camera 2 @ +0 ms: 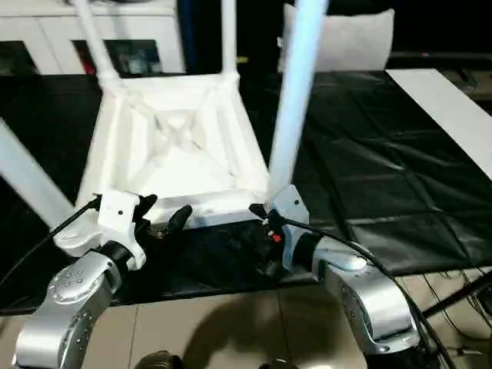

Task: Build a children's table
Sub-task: Rotate table base

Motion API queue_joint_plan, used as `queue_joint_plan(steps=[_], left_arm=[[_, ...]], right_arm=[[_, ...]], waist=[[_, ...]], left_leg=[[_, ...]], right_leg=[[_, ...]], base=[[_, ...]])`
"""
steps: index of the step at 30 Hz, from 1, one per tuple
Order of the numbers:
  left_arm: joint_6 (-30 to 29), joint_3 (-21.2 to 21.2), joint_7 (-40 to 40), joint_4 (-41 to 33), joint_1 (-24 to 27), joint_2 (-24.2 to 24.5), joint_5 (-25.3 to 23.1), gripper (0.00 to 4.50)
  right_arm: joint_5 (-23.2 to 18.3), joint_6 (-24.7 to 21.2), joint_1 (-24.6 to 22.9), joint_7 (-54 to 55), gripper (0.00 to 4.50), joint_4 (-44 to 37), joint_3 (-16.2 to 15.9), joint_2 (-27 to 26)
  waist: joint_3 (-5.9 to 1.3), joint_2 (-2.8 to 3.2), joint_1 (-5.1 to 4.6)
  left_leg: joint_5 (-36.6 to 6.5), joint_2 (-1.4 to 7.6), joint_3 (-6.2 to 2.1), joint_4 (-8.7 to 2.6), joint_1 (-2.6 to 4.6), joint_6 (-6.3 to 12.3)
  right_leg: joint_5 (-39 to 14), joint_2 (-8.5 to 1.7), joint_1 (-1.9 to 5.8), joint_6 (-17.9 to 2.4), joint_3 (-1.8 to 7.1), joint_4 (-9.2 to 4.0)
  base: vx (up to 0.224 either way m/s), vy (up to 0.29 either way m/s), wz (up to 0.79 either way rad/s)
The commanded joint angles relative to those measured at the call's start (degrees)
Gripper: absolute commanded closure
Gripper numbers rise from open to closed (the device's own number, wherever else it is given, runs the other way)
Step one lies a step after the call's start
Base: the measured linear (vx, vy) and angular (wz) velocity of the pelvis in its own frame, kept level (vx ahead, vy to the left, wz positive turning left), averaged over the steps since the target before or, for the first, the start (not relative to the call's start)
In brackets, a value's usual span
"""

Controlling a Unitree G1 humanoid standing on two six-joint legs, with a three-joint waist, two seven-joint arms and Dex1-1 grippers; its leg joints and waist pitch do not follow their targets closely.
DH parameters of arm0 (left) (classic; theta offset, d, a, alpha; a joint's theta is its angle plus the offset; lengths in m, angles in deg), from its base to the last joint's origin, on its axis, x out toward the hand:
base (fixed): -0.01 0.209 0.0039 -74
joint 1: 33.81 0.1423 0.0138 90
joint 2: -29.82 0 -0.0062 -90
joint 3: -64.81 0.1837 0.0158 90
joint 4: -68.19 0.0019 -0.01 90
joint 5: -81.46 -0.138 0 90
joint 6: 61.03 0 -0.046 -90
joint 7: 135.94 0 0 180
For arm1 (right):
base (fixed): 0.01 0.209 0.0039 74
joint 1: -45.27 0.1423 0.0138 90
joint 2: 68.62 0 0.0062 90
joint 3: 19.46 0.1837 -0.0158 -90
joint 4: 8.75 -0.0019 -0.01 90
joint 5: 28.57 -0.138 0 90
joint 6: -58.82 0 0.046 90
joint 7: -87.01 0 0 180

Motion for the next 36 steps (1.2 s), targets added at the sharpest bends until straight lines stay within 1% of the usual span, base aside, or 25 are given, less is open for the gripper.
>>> queue_joint_plan(steps=[1, 3, 5, 7, 9, 10, 11, 12, 13, 14, 15, 16, 17, 18, 20, 21, 22, 23, 24, 25, 27, 28, 31, 34, 36], left_arm=[[0.4, 0.2, 1.7, -2.3, 1.1, 0.4, 1.7, 0.21], [0.6, 1.0, 4.0, -3.7, 2.2, 0.9, 2.8, 0.11], [0.7, 1.4, 2.0, -3.1, 2.1, 1.2, 1.0, 0.11], [0.7, 1.5, 1.0, -2.4, 1.6, 1.7, -0.1, 0.11], [0.9, 1.7, 0.7, -2.1, 1.2, 2.3, -0.8, 0.11], [1.1, 1.9, 0.4, -1.8, 0.9, 2.5, -1.3, 0.11], [0.6, 1.7, 0.3, -1.8, 0.8, 2.3, -0.9, 0.11], [-0.4, 1.2, -0.1, -1.6, 0.7, 1.8, -0.3, 0.11], [-1.8, 0.4, -0.8, -1.3, 0.6, 0.9, 0.6, 0.11], [-1.8, 0.4, -0.8, -1.3, 0.6, 0.9, 0.6, 0.11], [-3.2, 0.0, -1.0, -1.3, 0.4, 0.9, 1.0, 0.11], [-3.1, 0.1, -1.0, -1.2, 0.3, 1.2, 0.8, 0.11], [-2.7, 0.2, -1.0, -1.2, 0.3, 1.5, 0.5, 0.11], [-2.7, 0.3, -1.4, -1.1, 0.3, 1.7, 0.0, 0.11], [-2.3, 0.2, -1.8, -1.0, 0.5, 1.8, -0.1, 0.11], [-1.9, 0.2, -1.8, -1.0, 0.6, 1.8, -0.1, 0.11], [-1.9, 0.2, -1.8, -1.0, 0.7, 1.8, 0.0, 0.11], [-2.2, 0.2, -1.8, -1.2, 0.7, 1.8, -0.2, 0.11], [-2.3, 0.3, -1.6, -1.3, 0.9, 2.0, -0.1, 0.11], [-1.8, 0.2, -0.7, -2.0, 1.4, 2.0, 0.9, 0.11], [-1.1, -0.1, 0.3, -2.7, 1.9, 1.7, 2.3, 0.11], [-0.3, 0.2, 2.1, -3.4, 2.6, 2.1, 3.7, 0.11], [-0.8, 1.5, 6.1, -4.7, 4.2, 4.4, 5.5, 0.11], [-1.1, 2.4, 9.9, -6.2, 5.3, 6.9, 7.2, 0.11], [-1.7, 2.6, 11.9, -7.0, 5.7, 8.5, 8.2, 0.11]], right_arm=[[-0.4, 0.6, 0.4, -0.8, 0.0, -0.8, 0.6, 0.4], [-0.9, 1.3, 1.0, -1.7, 0.0, -0.4, 0.9, 0.5], [-0.9, 1.6, 1.9, -0.9, 0.0, 0.6, 1.1, 0.6], [-0.4, 2.1, 2.2, -0.7, 0.0, 1.0, 0.6, 0.8], [0.1, 2.2, 2.3, -0.5, 0.0, 1.0, 0.1, 0.7], [0.3, 1.7, 2.2, 0.2, 0.0, 1.0, -0.1, 0.1], [0.4, 1.4, 2.1, 0.6, 0.0, 1.0, -0.2, -0.1], [0.5, 1.2, 1.9, 0.9, 0.0, 0.8, -0.4, -0.3], [0.7, 1.2, 1.6, 1.1, 0.0, 0.7, -0.5, -0.5], [0.7, 1.2, 1.6, 1.1, 0.0, 0.7, -0.5, -0.5], [0.5, 1.1, 1.2, 1.7, 0.0, 0.7, -0.3, -0.8], [0.5, 1.3, 1.0, 1.7, 0.0, 0.7, -0.3, -0.8], [0.4, 1.1, 0.8, 2.0, 0.0, 0.7, -0.2, -0.8], [0.5, 1.1, 0.6, 2.0, 0.0, 0.8, -0.3, -0.6], [0.6, 1.3, 0.5, 1.9, 0.0, 0.9, -0.5, -0.3], [0.7, 1.5, 0.5, 1.9, 0.0, 0.9, -0.6, -0.3], [0.7, 1.5, 0.5, 1.9, 0.0, 0.9, -0.6, -0.3], [0.7, 1.4, 0.6, 1.9, 0.0, 0.9, -0.6, -0.3], [0.6, 1.5, 0.7, 1.8, 0.0, 1.0, -0.5, -0.3], [0.7, 2.0, 1.0, 1.6, 0.0, 1.2, -0.5, -0.3], [0.7, 2.3, 1.2, 1.5, 0.0, 1.3, -0.4, -0.1], [0.7, 2.6, 1.5, 1.6, 0.0, 1.7, -0.3, -0.2], [0.7, 3.1, 2.4, 1.7, 0.0, 2.7, -0.1, -0.1], [0.8, 3.2, 3.1, 1.9, 0.0, 3.2, 0.2, -0.2], [0.9, 3.4, 3.5, 1.8, 0.0, 3.4, 0.2, -0.2]], waist=[[-3.87, 0.75, -0.87], [-3.58, 0.36, -1.3], [-3.02, -0.1, -1.76], [-2.95, -0.25, -2.08], [-2.77, -0.52, -2.24], [-2.26, -0.97, -1.62], [-2.44, 0.62, -2.44], [-2.55, 0.75, -3.14], [-2.5, 1.24, -3.59], [-2.5, 1.31, -3.77], [-2.37, 0.9, -3.61], [-2.43, 0.09, -3.48], [-2.99, -0.52, -3.18], [-2.57, -1.52, -1.18], [-2.3, -1.42, 0.46], [-2.53, -0.55, 1.43], [-2.7, 0.11, 1.31], [-3.02, 1.17, -0.11], [-2.86, 1.32, -1.07], [-3.45, 1.85, -1.77], [-3.2, 1.74, -1.88], [-3.07, 1.23, -2.37], [-2.56, 0.47, -3.03], [-2.46, -0.05, -3.4], [-2.4, -0.17, -3.33]], left_leg=[[-11.2, 3.27, -0.39, -4.85, 0.87, 1.99], [-15.3, 2.96, -0.09, -5.37, 0.71, 0.46], [-22.1, 2.06, 0.52, -5.46, 0.93, -0.67], [-23.1, 1.79, 0.55, -5.46, 0.69, -0.89], [-24.0, 1.56, 0.78, -5.2, 0.97, -0.87], [-24.3, 0.41, -1.61, -6.47, -2.48, 0.66], [-29.0, 0.67, -3.43, -6.92, -2.27, -0.48], [-31.0, 0.92, -4.7, -6.92, -2.3, -1.31], [-35.0, 1.16, -6.6, -7.41, -2.41, -2.47], [-36.5, 1.11, -7.13, -7.51, -2.4, -2.74], [-35.3, -1.12, -7.31, -6.58, -3.43, -3.32], [-31.5, -2.56, -6.41, -5.72, -4.3, -2.27], [-21.7, -1.82, -2.97, -1.37, -0.53, 0.25], [-9.7, -0.68, -2.2, 0.95, -2.62, 5.25], [-4.5, 0.18, -1.96, 2.44, -3.38, 6.85], [-2.8, 1.47, -2.31, 0.93, -3.07, 8.01], [-1.9, 1.69, -2.05, -1.07, -2.21, 8.36], [-6.2, 1.9, -0.86, -3.71, 0.08, 9.57], [-10.9, 2.03, -0.92, -4.35, 0.54, 9.38], [-20.1, 3.24, -1.76, -5.58, 1.4, 4.16], [-26.4, 3.26, -2.08, -6.37, 1.13, -1.38], [-30.6, 2.3, -1.7, -6.41, 1.08, -4.15], [-35.2, 1.01, -1.22, -6.13, 0.56, -4.23], [-34.5, 0.77, -1.09, -5.83, 0.28, -3.58], [-32.8, 0.76, -0.81, -5.77, 0.37, -2.81]], right_leg=[[-9.6, -2.55, 2.41, -9.2, 3.41, -4.44], [-7.9, -2.67, 2.38, -9.3, 3.73, -4.66], [-16.5, -3.12, 1.86, -7.7, 4.35, -5.74], [-21.4, -3.38, 1.88, -5.8, 4.42, -6.28], [-27.3, -3.68, 1.28, -3.6, 4.47, -7.27], [-27.9, -4.59, 3.82, -3.7, 1.72, -5.84], [-27.6, -3.55, 3.41, -3.0, 0.26, -5.92], [-25.4, -3.37, 3.56, -3.7, -0.19, -5.6], [-21.2, -3.18, 3.78, -5.5, -0.47, -5.01], [-19.8, -3.15, 3.76, -6.5, -0.53, -4.6], [-21.8, -4.45, 3.83, -7.8, -0.21, -5.29], [-25.7, -5.8, 4.26, -7.3, -0.12, -6.11], [-37.2, -8.61, 2.02, -5.4, 2.33, -9.94], [-40.5, -13.1, 4.25, -5.1, 6.04, -10.73], [-41.9, -14.93, 4.44, -4.0, 7.17, -11.06], [-34.4, -13.31, 4.52, -7.8, 6.36, -9.79], [-29.7, -10.29, 4.24, -9.7, 4.59, -8.81], [-21.1, -3.89, 2.14, -10.6, 1.86, -5.87], [-18.5, -2.07, 1.49, -10.3, 1.28, -4.74], [-10.2, -1.38, 1.13, -9.1, 2.33, -3.47], [-7.5, -1.72, 1.33, -7.8, 3.34, -3.73], [-8.3, -2.32, 1.18, -6.9, 4.14, -4.27], [-21.3, -3.64, 0.81, -3.8, 5.16, -5.78], [-27.6, -4.07, 0.56, -1.8, 5.5, -6.55], [-28.2, -4.02, 0.14, -1.6, 5.73, -6.82]], base=[[-0.003, 0.072, -0.03], [-0.018, 0.071, -0.04], [-0.013, 0.031, -0.01], [0.0, 0.0, 0.0], [-0.025, -0.007, 0.0], [-0.051, -0.013, 0.0], [-0.04, -0.025, 0.25], [-0.014, -0.041, 0.5], [-0.014, -0.041, 0.5], [-0.014, -0.069, 0.53], [-0.009, -0.085, 0.51], [-0.009, -0.085, 0.51], [-0.02, -0.069, 0.37], [0.0, 0.0, 0.0], [0.009, 0.013, -0.09], [0.017, 0.105, -0.09], [0.017, 0.105, -0.09], [0.01, 0.143, -0.03], [0.003, 0.149, -0.04], [0.003, 0.149, -0.04], [-0.016, 0.132, -0.03], [-0.021, 0.12, -0.03], [-0.01, 0.026, -0.02], [0.0, 0.0, 0.0], [0.0, 0.0, 0.0]])
